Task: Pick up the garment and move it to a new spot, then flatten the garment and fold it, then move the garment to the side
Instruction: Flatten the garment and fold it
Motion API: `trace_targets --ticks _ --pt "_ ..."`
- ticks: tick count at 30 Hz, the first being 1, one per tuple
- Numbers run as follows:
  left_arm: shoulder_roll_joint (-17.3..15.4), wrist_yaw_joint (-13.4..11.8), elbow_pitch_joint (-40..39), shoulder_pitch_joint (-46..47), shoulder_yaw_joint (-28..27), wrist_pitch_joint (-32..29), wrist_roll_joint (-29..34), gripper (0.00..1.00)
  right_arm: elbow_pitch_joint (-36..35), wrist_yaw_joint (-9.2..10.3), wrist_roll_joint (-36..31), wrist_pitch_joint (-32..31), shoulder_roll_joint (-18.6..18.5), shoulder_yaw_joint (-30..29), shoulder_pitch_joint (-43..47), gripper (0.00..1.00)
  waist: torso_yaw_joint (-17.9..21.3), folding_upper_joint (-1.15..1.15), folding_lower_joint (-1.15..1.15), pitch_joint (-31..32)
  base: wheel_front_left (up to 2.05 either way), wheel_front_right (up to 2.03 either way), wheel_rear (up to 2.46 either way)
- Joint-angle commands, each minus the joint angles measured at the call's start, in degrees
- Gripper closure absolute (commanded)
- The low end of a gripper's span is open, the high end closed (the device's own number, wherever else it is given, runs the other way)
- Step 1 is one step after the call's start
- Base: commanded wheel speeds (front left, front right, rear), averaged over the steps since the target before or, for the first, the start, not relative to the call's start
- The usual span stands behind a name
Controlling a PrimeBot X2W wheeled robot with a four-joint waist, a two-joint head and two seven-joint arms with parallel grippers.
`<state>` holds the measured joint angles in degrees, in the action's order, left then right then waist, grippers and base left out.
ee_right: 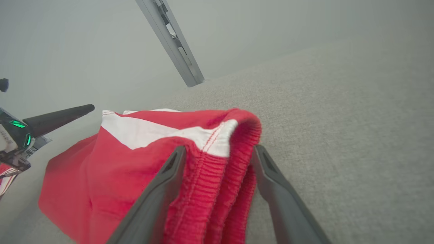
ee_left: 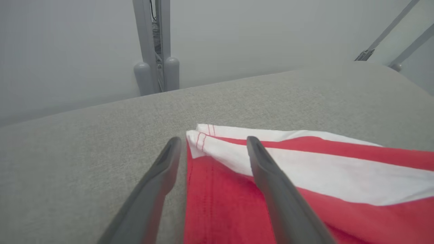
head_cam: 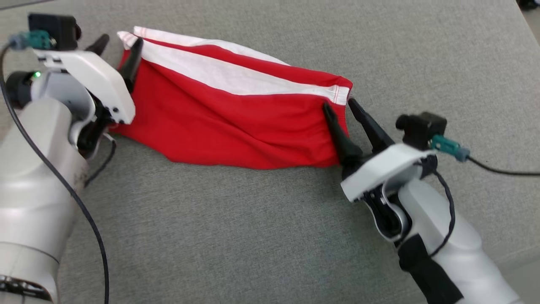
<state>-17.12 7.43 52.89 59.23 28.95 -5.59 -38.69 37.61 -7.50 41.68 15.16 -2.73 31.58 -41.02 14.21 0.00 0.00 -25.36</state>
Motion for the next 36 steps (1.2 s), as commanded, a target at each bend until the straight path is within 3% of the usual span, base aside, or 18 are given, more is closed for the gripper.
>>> trace_targets --ticks 1,7,13,25,31,36 --pt "-0.05 0.00 -0.03 -1.50 0.26 2.21 0.41 0.00 -0.48 0.02 -1.44 0.14 -0.30 -1.12 2.30 0.00 -1.18 0.00 0.00 1.45 0.00 0.00 0.00" --pt "0.39 -0.67 -3.47 -7.49 -0.29 13.02 0.73 0.00 -7.41 0.02 -9.73 0.13 -0.39 -10.31 10.35 0.00 -3.66 0.00 0.00 5.00 0.00 0.00 0.00" --pt "-1.14 -4.88 -12.82 -16.08 -2.96 19.61 0.95 0.00 -17.21 0.02 -16.60 0.14 -0.30 -18.21 17.91 0.00 -6.19 0.00 0.00 8.42 0.00 0.00 0.00" --pt "-4.04 -16.48 -42.30 -40.42 -12.67 20.62 4.79 0.00 -24.85 0.02 -25.18 -1.65 -0.34 -24.62 26.05 0.00 -9.44 0.00 0.00 14.18 0.00 0.00 0.00" --pt "-4.78 -20.81 -49.22 -50.64 -12.84 20.56 7.05 0.00 -26.84 0.02 -27.45 -3.67 -0.34 -27.47 31.14 0.00 -10.47 0.00 0.00 17.17 0.00 0.00 0.00" --pt "-5.23 -22.76 -52.94 -55.12 -11.21 18.57 8.18 0.00 -29.47 0.02 -27.85 -5.44 -0.30 -29.60 35.62 0.00 -11.45 0.00 0.00 18.33 0.00 0.00 0.00"
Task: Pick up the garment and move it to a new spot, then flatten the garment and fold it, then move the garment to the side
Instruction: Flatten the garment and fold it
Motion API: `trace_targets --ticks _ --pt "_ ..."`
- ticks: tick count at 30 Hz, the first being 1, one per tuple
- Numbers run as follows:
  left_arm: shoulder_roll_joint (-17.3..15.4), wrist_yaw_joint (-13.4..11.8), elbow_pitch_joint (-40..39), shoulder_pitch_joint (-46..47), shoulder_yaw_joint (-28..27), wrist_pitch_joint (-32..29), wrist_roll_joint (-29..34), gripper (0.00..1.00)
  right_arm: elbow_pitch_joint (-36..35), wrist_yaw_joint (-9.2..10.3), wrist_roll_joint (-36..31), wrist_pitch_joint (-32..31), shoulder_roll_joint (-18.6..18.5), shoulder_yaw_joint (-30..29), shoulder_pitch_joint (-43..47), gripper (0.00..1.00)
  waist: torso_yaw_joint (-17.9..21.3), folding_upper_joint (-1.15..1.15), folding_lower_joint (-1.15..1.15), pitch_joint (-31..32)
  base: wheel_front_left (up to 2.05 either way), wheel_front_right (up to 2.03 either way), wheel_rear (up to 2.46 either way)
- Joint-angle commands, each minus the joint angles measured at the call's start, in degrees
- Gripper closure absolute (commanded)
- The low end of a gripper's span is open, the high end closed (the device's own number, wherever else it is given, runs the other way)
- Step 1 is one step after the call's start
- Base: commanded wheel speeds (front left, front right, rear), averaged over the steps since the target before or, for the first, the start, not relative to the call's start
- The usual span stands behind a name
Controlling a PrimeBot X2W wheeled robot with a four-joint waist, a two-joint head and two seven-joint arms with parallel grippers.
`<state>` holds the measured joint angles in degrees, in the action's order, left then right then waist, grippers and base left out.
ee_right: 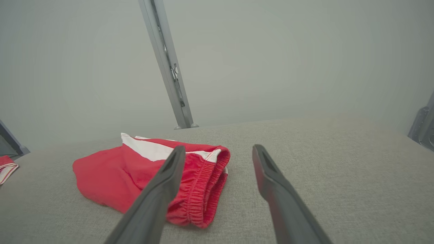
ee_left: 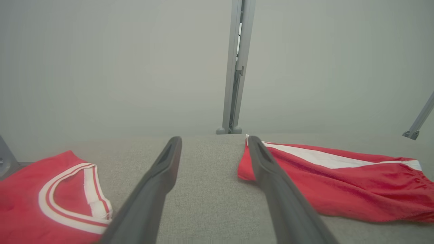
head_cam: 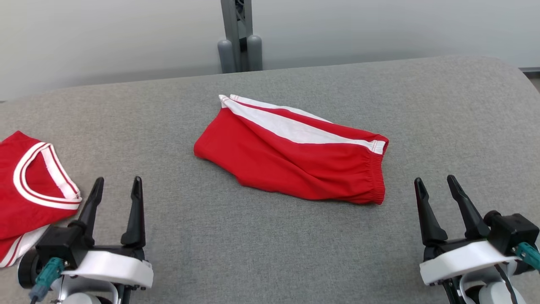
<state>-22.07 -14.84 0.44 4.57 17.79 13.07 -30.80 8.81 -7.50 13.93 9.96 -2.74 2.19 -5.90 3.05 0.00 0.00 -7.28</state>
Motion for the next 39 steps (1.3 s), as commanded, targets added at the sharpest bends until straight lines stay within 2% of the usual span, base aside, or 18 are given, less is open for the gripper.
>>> trace_targets --ticks 1,8,11,16,23,27,31,39 --pt "-0.54 -0.82 -0.90 -0.88 0.21 -0.57 0.61 0.00 -1.21 0.02 -0.05 -0.60 -0.31 -0.41 1.15 0.00 -0.36 0.00 0.00 0.26 0.00 0.00 0.00" --pt "-0.88 -0.48 -2.18 -0.93 1.06 -2.06 0.26 0.00 -3.47 0.02 0.28 -2.32 -0.31 -0.47 2.59 0.00 -0.38 0.00 0.00 -0.09 0.00 0.00 0.00" --pt "-0.92 1.39 -1.07 1.64 2.55 -3.80 -0.21 0.00 -4.23 0.02 0.40 -2.82 -0.31 -0.28 2.42 0.00 -0.19 0.00 0.00 -0.47 0.00 0.00 0.00" --pt "0.01 6.25 3.19 7.59 5.77 -8.05 -1.83 0.00 -4.91 0.02 0.39 -3.38 -0.31 0.56 1.59 0.00 0.82 0.00 0.00 -1.87 0.00 0.00 0.00" --pt "1.95 12.65 13.14 17.63 9.14 -14.21 -3.98 0.00 -4.89 0.02 1.75 -2.66 -0.32 2.48 -0.15 0.00 4.43 0.00 0.00 -5.76 0.00 0.00 0.00" --pt "2.71 15.30 20.51 23.43 9.53 -16.38 -5.32 0.00 -4.11 0.02 2.42 -1.54 -0.28 3.53 -1.40 0.00 6.58 0.00 0.00 -8.29 0.00 0.00 0.00" --pt "2.69 16.93 27.84 27.99 9.07 -17.59 -6.09 0.00 -3.07 0.02 3.53 -0.37 -0.29 4.53 -2.49 0.00 8.48 0.00 0.00 -10.42 0.00 0.00 0.00" --pt "1.95 18.00 40.03 33.96 7.17 -18.11 -7.76 0.00 -0.88 0.02 5.67 1.66 -0.29 5.82 -3.94 0.00 10.08 0.00 0.00 -12.33 0.00 0.00 0.00"
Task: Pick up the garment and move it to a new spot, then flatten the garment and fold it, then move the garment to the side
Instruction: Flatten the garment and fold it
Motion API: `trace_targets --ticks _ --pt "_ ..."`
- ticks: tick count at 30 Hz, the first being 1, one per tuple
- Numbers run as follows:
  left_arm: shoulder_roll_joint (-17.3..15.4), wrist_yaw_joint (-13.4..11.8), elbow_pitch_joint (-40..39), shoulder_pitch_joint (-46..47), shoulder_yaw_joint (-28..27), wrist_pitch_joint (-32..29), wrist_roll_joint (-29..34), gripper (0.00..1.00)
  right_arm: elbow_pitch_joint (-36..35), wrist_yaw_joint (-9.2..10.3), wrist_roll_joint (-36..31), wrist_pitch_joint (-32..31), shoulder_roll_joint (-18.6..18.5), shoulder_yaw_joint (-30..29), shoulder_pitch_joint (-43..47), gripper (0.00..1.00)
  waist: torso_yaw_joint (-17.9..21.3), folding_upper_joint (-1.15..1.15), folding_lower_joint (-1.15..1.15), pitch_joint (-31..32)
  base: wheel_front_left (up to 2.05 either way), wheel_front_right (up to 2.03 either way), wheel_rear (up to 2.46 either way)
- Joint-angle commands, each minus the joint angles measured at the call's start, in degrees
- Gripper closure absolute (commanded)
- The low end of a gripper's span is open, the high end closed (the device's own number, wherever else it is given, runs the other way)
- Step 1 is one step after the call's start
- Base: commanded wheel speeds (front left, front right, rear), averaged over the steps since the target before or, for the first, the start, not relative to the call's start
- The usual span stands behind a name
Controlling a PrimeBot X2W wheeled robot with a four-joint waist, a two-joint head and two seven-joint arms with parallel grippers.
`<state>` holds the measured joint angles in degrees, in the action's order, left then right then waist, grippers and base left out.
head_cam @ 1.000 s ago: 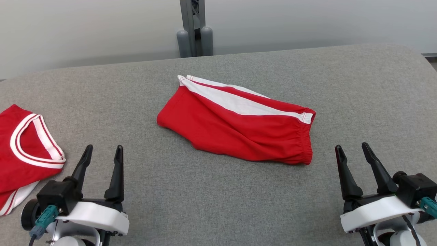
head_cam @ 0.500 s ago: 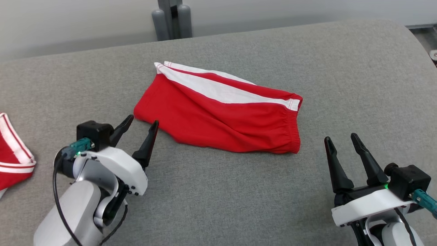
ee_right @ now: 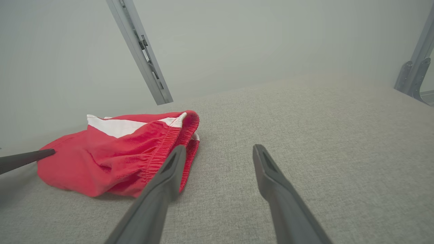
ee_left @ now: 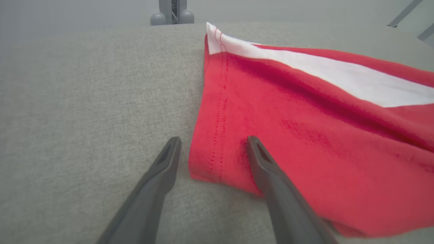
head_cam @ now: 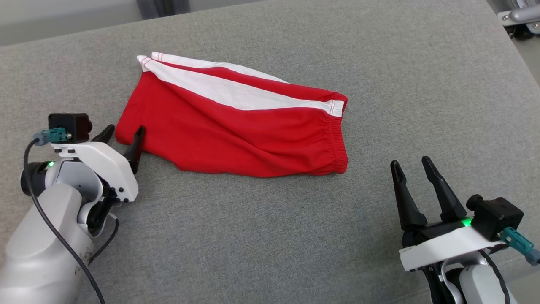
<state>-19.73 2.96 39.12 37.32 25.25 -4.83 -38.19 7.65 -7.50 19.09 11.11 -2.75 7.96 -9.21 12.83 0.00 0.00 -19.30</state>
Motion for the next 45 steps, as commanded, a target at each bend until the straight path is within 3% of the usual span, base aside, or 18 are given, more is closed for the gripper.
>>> trace_targets --ticks 1,7,8,9,11,12,22,29,37,45 --pt "-0.20 0.58 2.52 1.63 -0.46 -0.41 -0.89 0.00 0.53 0.02 0.66 0.74 -0.27 0.21 -0.74 0.00 0.32 0.00 0.00 -0.37 0.00 0.00 0.00" --pt "2.12 2.99 7.10 2.33 -0.52 -2.16 -4.32 0.02 2.09 0.02 2.27 1.51 -0.28 1.38 -1.71 0.00 0.52 0.00 0.00 -0.47 0.00 0.00 0.00" --pt "2.51 3.28 7.32 2.38 -0.20 -2.48 -4.61 0.27 2.38 0.02 2.46 1.67 -0.29 1.48 -1.80 0.00 0.46 0.00 0.00 -0.40 0.00 0.00 0.00" --pt "2.51 3.28 7.32 2.38 -0.20 -2.48 -4.61 0.27 2.38 0.02 2.46 1.67 -0.29 1.48 -1.80 0.00 0.46 0.00 0.00 -0.40 0.00 0.00 0.00" --pt "3.30 3.79 7.51 2.64 -0.13 -2.46 -6.06 0.87 2.92 0.02 2.64 1.93 -0.28 1.76 -2.01 0.00 0.39 0.00 0.00 -0.28 0.00 0.00 0.00" --pt "3.42 4.05 7.63 2.83 -0.09 -2.25 -6.27 1.00 3.14 0.02 2.72 1.98 -0.28 1.95 -2.12 0.00 0.43 0.00 0.00 -0.18 0.00 0.00 0.00" --pt "4.11 4.44 9.74 -0.80 -0.68 3.20 -8.59 1.00 5.02 0.02 3.47 2.64 -0.29 2.11 -0.39 0.00 -0.09 0.00 0.00 3.68 0.00 0.00 0.00" --pt "7.18 3.99 6.37 -8.84 -1.91 8.60 -11.21 1.00 5.39 0.02 2.60 1.56 -0.30 1.12 1.86 0.00 -3.17 0.00 0.00 7.80 0.00 0.00 0.00" --pt "9.30 0.42 -2.99 -17.77 -1.59 9.95 -12.39 1.00 3.01 0.02 0.93 -1.19 -0.30 -1.71 4.58 0.00 -7.24 0.00 0.00 9.56 0.00 0.00 0.00" --pt "8.08 -3.08 -11.53 -22.96 -1.80 7.90 -13.21 1.00 0.21 0.02 0.47 -3.54 -0.30 -3.26 6.79 0.00 -8.86 0.00 0.00 9.89 0.00 0.00 0.00"
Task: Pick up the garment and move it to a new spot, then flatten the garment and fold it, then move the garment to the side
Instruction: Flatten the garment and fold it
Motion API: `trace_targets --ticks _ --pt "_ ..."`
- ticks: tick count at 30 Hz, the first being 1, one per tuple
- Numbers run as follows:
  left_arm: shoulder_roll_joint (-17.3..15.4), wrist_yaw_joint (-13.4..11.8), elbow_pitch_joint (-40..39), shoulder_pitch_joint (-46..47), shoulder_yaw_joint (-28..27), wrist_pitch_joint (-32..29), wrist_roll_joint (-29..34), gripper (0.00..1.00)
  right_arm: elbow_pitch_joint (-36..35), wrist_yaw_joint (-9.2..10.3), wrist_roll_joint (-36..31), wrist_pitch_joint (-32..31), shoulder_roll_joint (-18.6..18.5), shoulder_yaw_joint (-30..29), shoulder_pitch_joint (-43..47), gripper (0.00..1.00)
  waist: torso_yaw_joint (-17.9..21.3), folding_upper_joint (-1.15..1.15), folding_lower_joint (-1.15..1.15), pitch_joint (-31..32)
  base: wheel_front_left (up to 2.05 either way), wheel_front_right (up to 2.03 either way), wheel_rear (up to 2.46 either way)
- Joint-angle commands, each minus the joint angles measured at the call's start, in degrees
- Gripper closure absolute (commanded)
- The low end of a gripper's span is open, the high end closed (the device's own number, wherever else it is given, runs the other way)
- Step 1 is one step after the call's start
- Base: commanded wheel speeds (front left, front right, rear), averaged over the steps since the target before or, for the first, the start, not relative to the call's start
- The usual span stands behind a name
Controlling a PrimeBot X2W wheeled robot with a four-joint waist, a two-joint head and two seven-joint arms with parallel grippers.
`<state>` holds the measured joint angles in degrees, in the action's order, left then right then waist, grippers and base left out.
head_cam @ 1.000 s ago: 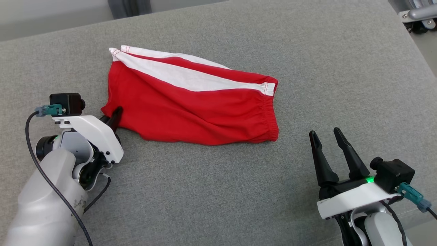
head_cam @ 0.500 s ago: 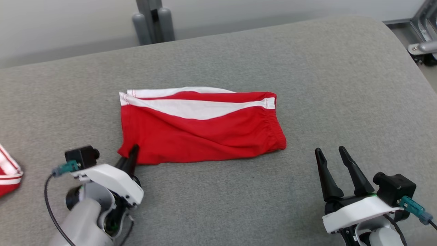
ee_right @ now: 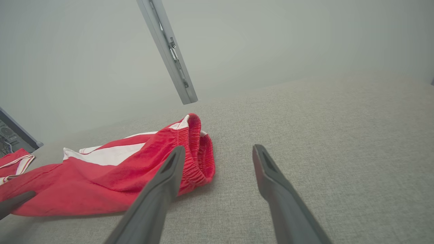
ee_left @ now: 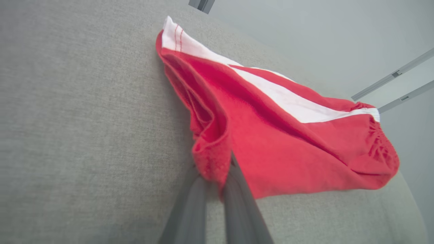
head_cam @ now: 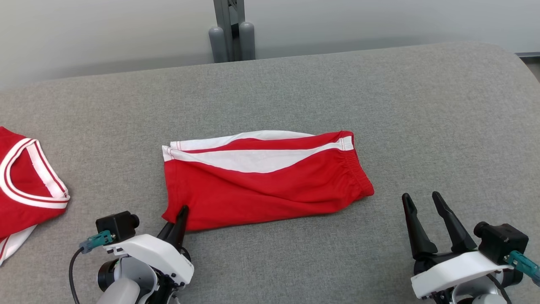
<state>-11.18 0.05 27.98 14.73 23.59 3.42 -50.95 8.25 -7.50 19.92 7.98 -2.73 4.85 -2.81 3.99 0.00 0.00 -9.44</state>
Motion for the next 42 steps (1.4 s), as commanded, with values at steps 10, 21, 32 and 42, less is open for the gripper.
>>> trace_targets --ticks 10,21,32,42 --pt "-2.78 -4.06 -2.09 -1.43 -1.17 3.41 2.70 0.00 -1.42 0.02 -0.72 -1.24 -0.32 -0.51 0.45 0.00 0.62 0.00 0.00 1.61 0.00 0.00 0.00" --pt "-7.33 -9.08 -10.80 -0.71 -5.22 11.42 12.79 0.00 -2.54 0.02 -2.80 -1.54 -0.31 -2.04 0.34 0.00 -0.62 0.00 0.00 6.60 0.00 0.00 0.00" --pt "-10.57 -12.90 -24.13 -9.67 -7.32 11.62 21.16 0.00 -1.89 0.02 -6.99 -3.30 -0.33 -0.60 -0.89 0.00 -1.89 0.00 0.00 9.91 0.00 0.00 0.00" --pt "-10.58 -15.12 -27.12 -14.01 -5.77 9.54 21.49 0.00 -1.20 0.02 -7.03 -2.93 -0.31 -1.72 0.19 0.00 -3.30 0.00 0.00 8.84 0.00 0.00 0.00"
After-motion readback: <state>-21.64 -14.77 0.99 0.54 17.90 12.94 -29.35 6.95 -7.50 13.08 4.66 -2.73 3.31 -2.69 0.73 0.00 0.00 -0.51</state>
